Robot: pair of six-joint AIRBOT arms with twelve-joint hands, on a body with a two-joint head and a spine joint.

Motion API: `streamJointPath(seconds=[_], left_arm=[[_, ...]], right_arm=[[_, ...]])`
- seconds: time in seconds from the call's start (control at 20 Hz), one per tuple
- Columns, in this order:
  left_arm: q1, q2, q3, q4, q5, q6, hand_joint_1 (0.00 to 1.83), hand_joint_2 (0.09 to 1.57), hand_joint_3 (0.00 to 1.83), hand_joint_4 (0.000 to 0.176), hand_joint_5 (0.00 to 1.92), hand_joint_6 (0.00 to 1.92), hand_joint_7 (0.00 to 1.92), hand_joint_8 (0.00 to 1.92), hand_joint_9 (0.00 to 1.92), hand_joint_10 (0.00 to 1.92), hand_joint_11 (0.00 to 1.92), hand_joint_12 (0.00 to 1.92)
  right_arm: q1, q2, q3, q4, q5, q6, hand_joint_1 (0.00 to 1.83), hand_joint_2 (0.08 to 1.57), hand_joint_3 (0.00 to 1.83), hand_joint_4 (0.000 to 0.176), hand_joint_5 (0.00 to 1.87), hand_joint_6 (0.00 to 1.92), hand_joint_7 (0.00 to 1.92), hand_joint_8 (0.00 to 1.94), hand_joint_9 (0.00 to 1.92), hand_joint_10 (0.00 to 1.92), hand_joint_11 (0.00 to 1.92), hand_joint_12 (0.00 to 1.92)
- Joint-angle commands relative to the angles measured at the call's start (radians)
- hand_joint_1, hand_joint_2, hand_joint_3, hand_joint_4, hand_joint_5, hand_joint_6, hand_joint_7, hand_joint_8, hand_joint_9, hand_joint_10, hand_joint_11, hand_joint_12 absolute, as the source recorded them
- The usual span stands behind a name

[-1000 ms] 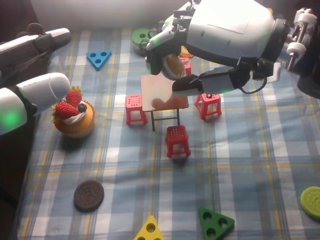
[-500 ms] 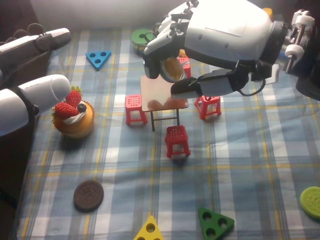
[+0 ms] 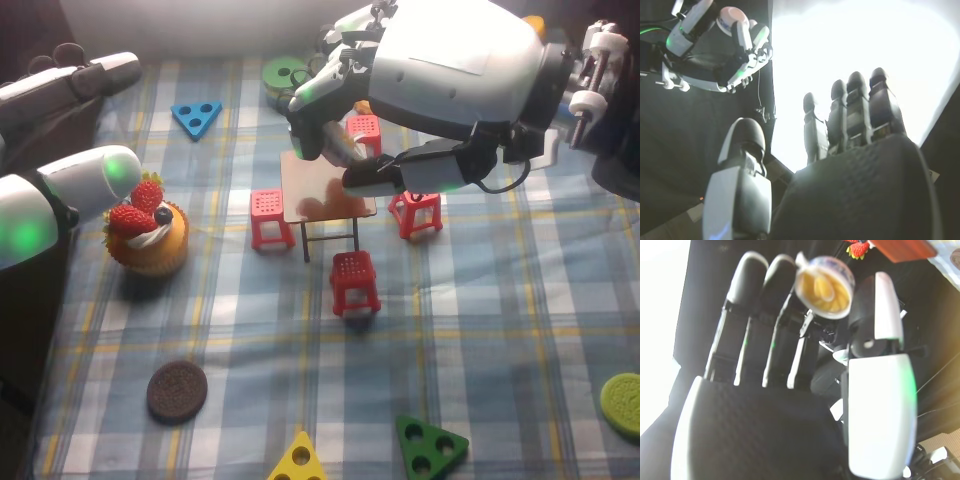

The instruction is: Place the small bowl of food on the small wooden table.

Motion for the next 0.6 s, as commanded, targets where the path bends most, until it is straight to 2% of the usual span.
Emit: streamJointPath(seconds=[0.0,0.05,0.1,0.15,0.2,0.25,0.3,0.35,0.4,0.45,0.5,0.55], left_arm=[[-0.010,-0.002,0.006,0.009,-0.122,-0.012,0.39,1.18,0.00,0.136,0.35,0.00,0.22,0.00,0.14,0.00,0.02,0.03],[-0.010,-0.002,0.006,0.009,-0.122,-0.012,0.41,1.18,0.00,0.137,0.34,0.00,0.21,0.00,0.13,0.00,0.01,0.03],[-0.010,-0.002,0.006,0.009,-0.122,-0.012,0.40,1.17,0.00,0.148,0.33,0.00,0.22,0.00,0.15,0.01,0.02,0.03],[-0.010,-0.002,0.006,0.009,-0.122,-0.012,0.41,1.17,0.00,0.148,0.34,0.00,0.22,0.01,0.16,0.01,0.03,0.04],[-0.010,-0.002,0.006,0.009,-0.122,-0.012,0.42,1.17,0.00,0.136,0.34,0.01,0.22,0.00,0.14,0.00,0.02,0.04],[-0.010,-0.002,0.007,0.009,-0.122,-0.012,0.41,1.17,0.00,0.151,0.32,0.00,0.20,0.00,0.11,0.00,0.00,0.01],[-0.011,-0.002,0.007,0.009,-0.122,-0.012,0.40,1.17,0.00,0.152,0.32,0.00,0.21,0.01,0.12,0.01,0.00,0.00],[-0.011,-0.003,0.007,0.009,-0.122,-0.012,0.41,1.17,0.00,0.141,0.33,0.00,0.21,0.00,0.11,0.00,0.00,0.00],[-0.011,-0.003,0.007,0.009,-0.122,-0.012,0.40,1.17,0.00,0.163,0.30,0.00,0.22,0.01,0.14,0.01,0.03,0.01],[-0.011,-0.003,0.007,0.009,-0.122,-0.012,0.40,1.17,0.00,0.167,0.30,0.00,0.23,0.01,0.15,0.02,0.04,0.02],[-0.012,-0.003,0.007,0.009,-0.122,-0.012,0.42,1.17,0.00,0.163,0.31,0.01,0.24,0.01,0.16,0.02,0.04,0.02],[-0.012,-0.003,0.007,0.009,-0.122,-0.012,0.42,1.17,0.00,0.163,0.31,0.01,0.24,0.01,0.16,0.02,0.04,0.02]], right_arm=[[0.020,0.001,-0.004,0.035,0.105,0.005,1.14,1.02,0.00,0.000,0.86,0.45,0.97,0.37,1.01,0.35,0.68,1.18],[0.020,0.001,-0.005,0.035,0.105,0.005,1.14,1.00,0.00,0.000,0.88,0.19,1.02,0.22,1.03,0.31,0.69,1.15],[0.020,0.001,-0.005,0.035,0.105,0.005,1.13,1.00,0.00,0.000,0.90,0.07,1.03,0.12,1.02,0.25,0.66,1.13],[0.020,0.001,-0.005,0.035,0.104,0.005,1.14,1.00,0.00,0.000,0.92,0.02,1.05,0.07,1.03,0.20,0.64,1.13],[0.020,0.001,-0.005,0.035,0.104,0.005,1.13,1.00,0.00,0.000,0.92,0.01,1.07,0.06,1.05,0.19,0.66,1.15],[0.020,0.001,-0.005,0.035,0.103,0.005,1.13,1.00,0.00,0.000,0.91,0.01,1.07,0.06,1.06,0.20,0.68,1.16],[0.020,0.001,-0.005,0.035,0.103,0.005,1.13,0.99,0.00,0.000,0.91,0.00,1.06,0.04,1.06,0.18,0.70,1.13],[0.020,0.001,-0.005,0.035,0.103,0.005,1.12,1.00,0.00,0.000,0.89,0.00,1.07,0.04,1.06,0.18,0.70,1.13],[0.020,0.002,-0.005,0.035,0.103,0.005,1.10,1.00,0.00,0.000,0.86,0.00,1.08,0.02,1.08,0.14,0.71,1.12],[0.020,0.002,-0.005,0.034,0.103,0.005,1.10,1.00,0.00,0.000,0.85,0.00,1.07,0.02,1.07,0.12,0.73,1.12],[0.020,0.002,-0.005,0.033,0.103,0.005,1.09,0.99,0.00,0.000,0.79,0.00,0.99,0.00,1.05,0.11,0.74,1.12],[0.020,0.002,-0.005,0.033,0.103,0.005,1.09,0.99,0.00,0.000,0.79,0.00,0.99,0.00,1.05,0.11,0.74,1.12]])
